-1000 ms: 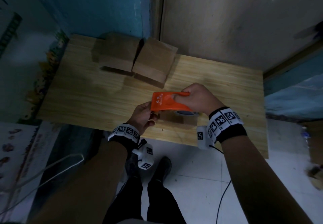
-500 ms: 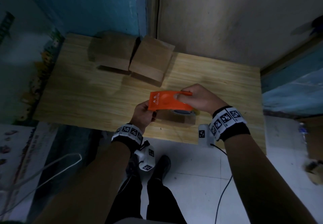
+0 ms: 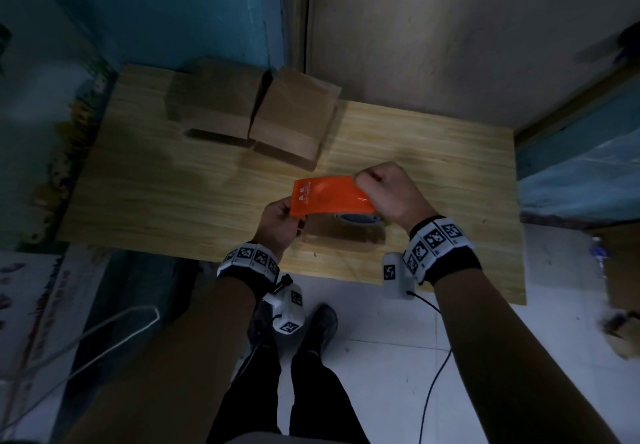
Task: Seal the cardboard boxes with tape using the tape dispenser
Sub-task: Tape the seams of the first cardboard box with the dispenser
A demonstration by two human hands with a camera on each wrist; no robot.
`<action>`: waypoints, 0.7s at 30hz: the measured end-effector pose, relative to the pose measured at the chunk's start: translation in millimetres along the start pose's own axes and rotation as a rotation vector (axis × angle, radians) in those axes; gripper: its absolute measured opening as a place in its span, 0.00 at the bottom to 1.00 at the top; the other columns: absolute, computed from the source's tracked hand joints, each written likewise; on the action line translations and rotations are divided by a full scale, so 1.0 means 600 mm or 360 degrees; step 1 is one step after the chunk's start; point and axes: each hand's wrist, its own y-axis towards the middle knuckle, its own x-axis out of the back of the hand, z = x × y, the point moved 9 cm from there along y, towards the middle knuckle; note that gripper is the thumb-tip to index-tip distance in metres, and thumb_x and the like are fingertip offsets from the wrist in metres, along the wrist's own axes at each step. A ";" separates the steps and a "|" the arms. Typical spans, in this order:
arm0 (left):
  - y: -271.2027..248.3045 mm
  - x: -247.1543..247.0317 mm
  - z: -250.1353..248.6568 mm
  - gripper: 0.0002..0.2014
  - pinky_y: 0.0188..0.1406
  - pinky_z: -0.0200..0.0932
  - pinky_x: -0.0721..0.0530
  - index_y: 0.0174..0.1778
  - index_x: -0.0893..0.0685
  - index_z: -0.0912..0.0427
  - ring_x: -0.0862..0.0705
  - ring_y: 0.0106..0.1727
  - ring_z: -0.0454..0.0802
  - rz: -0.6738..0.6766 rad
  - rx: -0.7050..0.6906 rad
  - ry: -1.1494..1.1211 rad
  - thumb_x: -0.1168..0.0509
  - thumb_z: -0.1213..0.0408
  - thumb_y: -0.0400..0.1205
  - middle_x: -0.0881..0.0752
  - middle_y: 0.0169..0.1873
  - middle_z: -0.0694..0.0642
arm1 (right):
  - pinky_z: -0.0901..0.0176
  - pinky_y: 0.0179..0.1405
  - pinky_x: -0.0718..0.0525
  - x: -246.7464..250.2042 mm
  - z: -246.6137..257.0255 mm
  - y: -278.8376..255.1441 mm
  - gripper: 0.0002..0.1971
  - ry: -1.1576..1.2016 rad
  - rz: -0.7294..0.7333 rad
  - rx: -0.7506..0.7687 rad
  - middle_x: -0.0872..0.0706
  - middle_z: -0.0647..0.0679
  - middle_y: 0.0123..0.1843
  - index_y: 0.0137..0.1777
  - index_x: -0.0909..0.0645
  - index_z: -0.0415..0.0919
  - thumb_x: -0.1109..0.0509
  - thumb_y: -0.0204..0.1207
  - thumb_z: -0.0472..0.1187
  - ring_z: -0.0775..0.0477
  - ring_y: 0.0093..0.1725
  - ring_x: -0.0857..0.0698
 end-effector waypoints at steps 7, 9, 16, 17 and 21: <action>-0.006 -0.004 -0.030 0.06 0.26 0.26 0.25 0.49 0.16 0.72 0.22 0.23 0.32 -0.0048 -0.0208 -0.0085 0.39 0.79 0.84 0.20 0.28 0.52 | 0.60 0.29 0.29 0.007 -0.007 -0.005 0.18 0.0066 -0.0037 0.0007 0.25 0.48 0.28 0.32 0.22 0.37 0.36 0.80 0.47 0.52 0.25 0.24; -0.002 -0.007 -0.027 0.07 0.32 0.30 0.22 0.49 0.15 0.74 0.20 0.26 0.32 -0.0052 -0.0207 -0.0029 0.39 0.81 0.83 0.19 0.31 0.53 | 0.59 0.31 0.27 0.005 -0.005 -0.004 0.19 0.0023 -0.0018 0.0014 0.22 0.48 0.30 0.35 0.18 0.34 0.35 0.78 0.50 0.51 0.27 0.21; -0.008 -0.016 0.008 0.17 0.23 0.34 0.24 0.33 0.19 0.59 0.25 0.27 0.46 -0.0111 -0.0061 0.0149 0.44 0.80 0.83 0.21 0.27 0.55 | 0.60 0.25 0.32 0.003 0.014 -0.002 0.20 -0.0071 0.0011 0.0116 0.30 0.52 0.20 0.24 0.32 0.46 0.36 0.70 0.57 0.53 0.19 0.29; -0.009 -0.015 0.013 0.16 0.23 0.35 0.24 0.34 0.19 0.60 0.25 0.27 0.45 -0.0122 -0.0038 0.0129 0.44 0.80 0.83 0.21 0.27 0.54 | 0.60 0.25 0.33 0.003 0.014 -0.002 0.20 -0.0068 0.0012 0.0116 0.30 0.51 0.21 0.24 0.33 0.45 0.37 0.69 0.58 0.52 0.19 0.29; -0.005 -0.017 0.023 0.13 0.24 0.38 0.22 0.40 0.17 0.65 0.25 0.27 0.47 -0.0152 0.0016 0.0050 0.44 0.81 0.81 0.21 0.27 0.56 | 0.59 0.27 0.34 0.004 0.016 -0.002 0.20 -0.0086 -0.0015 0.0132 0.31 0.45 0.22 0.26 0.33 0.43 0.37 0.71 0.56 0.50 0.20 0.29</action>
